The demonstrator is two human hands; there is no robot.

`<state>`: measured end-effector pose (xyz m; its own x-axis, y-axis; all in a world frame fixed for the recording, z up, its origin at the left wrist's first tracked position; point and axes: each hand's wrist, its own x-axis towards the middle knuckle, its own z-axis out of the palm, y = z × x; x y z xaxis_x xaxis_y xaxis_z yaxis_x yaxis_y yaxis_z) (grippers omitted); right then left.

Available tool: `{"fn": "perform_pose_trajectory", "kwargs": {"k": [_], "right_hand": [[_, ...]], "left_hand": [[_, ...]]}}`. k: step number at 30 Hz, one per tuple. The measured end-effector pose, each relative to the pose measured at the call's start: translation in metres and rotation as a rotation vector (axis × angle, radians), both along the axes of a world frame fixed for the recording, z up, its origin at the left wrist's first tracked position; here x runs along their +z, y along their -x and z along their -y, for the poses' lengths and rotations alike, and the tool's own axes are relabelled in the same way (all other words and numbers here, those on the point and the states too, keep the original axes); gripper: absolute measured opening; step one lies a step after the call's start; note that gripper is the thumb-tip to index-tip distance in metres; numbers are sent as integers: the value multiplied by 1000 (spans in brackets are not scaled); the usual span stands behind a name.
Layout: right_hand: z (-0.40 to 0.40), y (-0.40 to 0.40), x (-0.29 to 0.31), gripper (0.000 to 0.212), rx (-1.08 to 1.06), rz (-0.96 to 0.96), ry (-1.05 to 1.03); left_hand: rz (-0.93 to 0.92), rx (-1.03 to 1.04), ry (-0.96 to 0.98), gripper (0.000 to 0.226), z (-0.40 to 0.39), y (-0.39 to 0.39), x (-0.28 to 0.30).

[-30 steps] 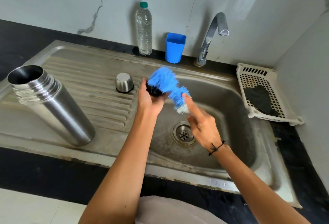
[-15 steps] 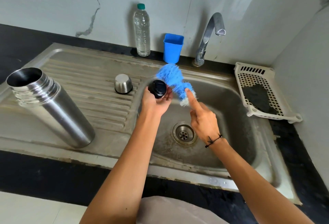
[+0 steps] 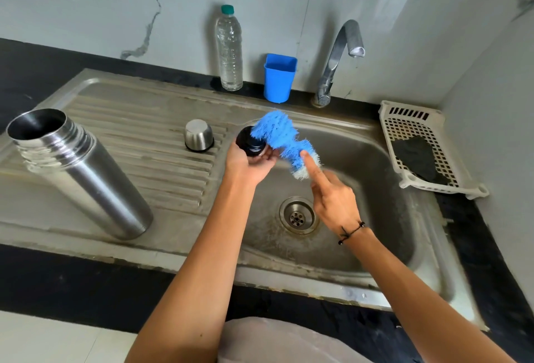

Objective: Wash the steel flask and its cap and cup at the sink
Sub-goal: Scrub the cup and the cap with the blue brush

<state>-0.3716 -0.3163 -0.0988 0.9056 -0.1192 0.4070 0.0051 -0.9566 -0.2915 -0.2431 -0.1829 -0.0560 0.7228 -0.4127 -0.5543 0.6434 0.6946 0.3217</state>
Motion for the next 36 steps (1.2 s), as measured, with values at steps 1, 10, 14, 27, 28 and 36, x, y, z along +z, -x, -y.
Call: {"fn": "perform_pose_trajectory", "kwargs": {"k": [1, 10, 14, 27, 28, 36], "right_hand": [[0, 1, 1, 66, 11, 7, 10], [-1, 2, -4, 63, 40, 14, -8], [-8, -4, 0, 64, 40, -6, -54], [-4, -3, 11, 81, 31, 30, -245], [-7, -3, 12, 82, 55, 15, -245], [-2, -2, 12, 79, -25, 18, -315]], "left_hand": [[-6, -1, 18, 25, -2, 0, 0], [-10, -12, 37, 25, -7, -6, -6], [37, -27, -33, 23, -1, 0, -3], [273, 10, -116, 14, -11, 0, -15], [268, 11, -115, 21, -11, 0, -15], [379, -63, -215, 25, -13, 0, -14]]}}
